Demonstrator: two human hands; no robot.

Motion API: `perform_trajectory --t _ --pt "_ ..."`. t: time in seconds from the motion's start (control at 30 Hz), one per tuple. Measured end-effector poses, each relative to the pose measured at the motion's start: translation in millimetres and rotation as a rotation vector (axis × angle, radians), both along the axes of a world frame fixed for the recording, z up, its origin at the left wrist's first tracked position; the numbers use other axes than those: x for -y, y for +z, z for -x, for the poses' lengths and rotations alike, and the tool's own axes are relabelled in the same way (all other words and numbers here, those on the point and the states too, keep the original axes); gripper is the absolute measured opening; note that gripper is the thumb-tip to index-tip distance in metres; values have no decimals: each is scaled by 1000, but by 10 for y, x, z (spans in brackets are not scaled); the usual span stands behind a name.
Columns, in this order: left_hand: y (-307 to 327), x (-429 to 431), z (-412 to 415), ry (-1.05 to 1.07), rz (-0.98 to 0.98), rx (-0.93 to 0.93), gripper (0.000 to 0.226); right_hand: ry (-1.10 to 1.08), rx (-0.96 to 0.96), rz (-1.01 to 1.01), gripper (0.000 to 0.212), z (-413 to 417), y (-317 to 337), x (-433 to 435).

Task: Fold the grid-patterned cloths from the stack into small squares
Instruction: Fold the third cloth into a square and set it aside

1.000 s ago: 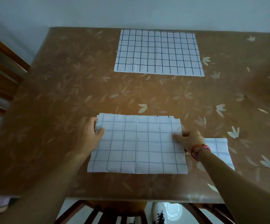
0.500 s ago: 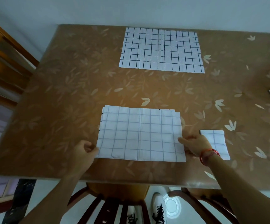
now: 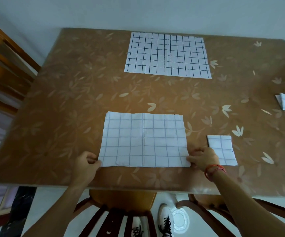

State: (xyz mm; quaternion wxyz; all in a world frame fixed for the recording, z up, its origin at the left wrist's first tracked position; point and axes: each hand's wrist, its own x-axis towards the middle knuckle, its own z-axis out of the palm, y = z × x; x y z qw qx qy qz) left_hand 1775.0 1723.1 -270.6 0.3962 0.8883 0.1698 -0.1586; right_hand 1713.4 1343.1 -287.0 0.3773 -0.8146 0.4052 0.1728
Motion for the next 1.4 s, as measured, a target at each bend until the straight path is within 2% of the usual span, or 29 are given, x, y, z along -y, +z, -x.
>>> perform_trajectory --t 0.13,0.23,0.33,0.4,0.53,0.63,0.73,0.8,0.87,1.03,1.23,1.4 --pt "-14 -27 4 -13 -15 25 18 6 8 14 33 1 17 -35" --pt "18 -15 51 -67 -95 72 14 23 45 66 34 7 109 -97" --pt "6 25 133 -279 -254 258 6 43 130 161 27 32 246 -186" --pt "-39 131 215 -459 -321 372 10 98 219 235 25 42 299 -301" --pt "-94 484 423 -833 -379 593 33 415 378 414 35 125 258 -686" --pt "-218 625 541 -1008 -438 579 47 750 472 509 49 258 161 -1072" --pt "-323 643 569 -1036 -487 503 56 972 438 487 60 342 53 -1341" --pt "-375 642 572 -1065 -529 457 59 1045 356 484 82 329 -24 -1395" --pt "-405 629 586 -1085 -548 423 60 1079 284 474 89 339 -92 -1411" --pt "-422 588 619 -1075 -534 412 60 1073 245 466 83 391 -95 -1433" --pt "-433 530 610 -1076 -548 380 60 1134 347 481 68 394 -115 -1516" --pt "-452 433 620 -1052 -558 354 62 1154 292 464 73 397 -155 -1546"
